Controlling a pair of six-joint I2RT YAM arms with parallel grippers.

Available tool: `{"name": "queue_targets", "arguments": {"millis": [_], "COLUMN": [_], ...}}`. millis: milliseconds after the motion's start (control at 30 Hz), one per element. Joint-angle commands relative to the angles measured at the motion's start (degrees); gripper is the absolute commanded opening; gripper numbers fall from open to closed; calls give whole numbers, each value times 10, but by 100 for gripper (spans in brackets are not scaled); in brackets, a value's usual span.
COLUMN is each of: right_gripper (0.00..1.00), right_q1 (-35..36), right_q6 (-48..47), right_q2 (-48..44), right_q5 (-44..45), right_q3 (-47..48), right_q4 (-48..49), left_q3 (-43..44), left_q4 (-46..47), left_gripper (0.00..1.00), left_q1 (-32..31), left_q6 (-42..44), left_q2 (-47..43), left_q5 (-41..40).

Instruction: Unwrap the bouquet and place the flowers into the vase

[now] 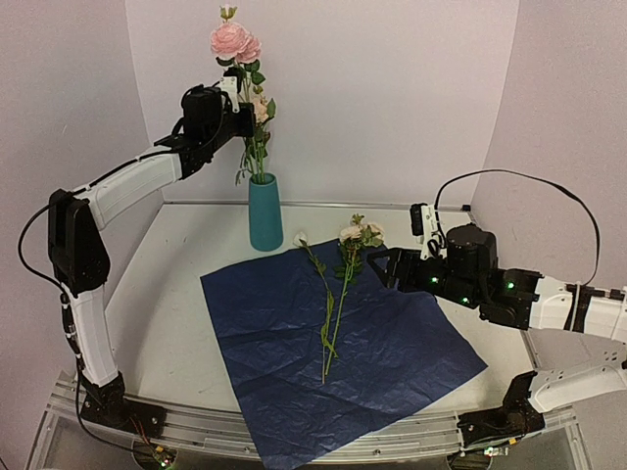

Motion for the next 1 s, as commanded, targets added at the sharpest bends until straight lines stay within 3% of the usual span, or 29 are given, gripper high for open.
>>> {"name": "queue_targets", "arguments": {"millis": [0,600,733,833,967], "right_gripper": [70,70,70,71,71], "right_q1": [0,0,0,0,0], "right_q6": [-7,-5,-4,-4,0], "right_q2": [-4,-4,-6,-3,1], "right_q5": [11,11,12,12,15], "right_q3": [1,-2,-3,-3,-2], "right_q4": [8,8,8,7,4], "left_q3": [-13,-63,-70,-77,-100], "left_q4": [28,27,27,26,24], "left_gripper": [0,3,14,35,50], "left_q1": [5,5,6,5,6], "left_q6": [-41,-117,-124,-130,-139], "left_q2": [14,52,52,42,15], "left_q5": [15,37,40,42,43]}}
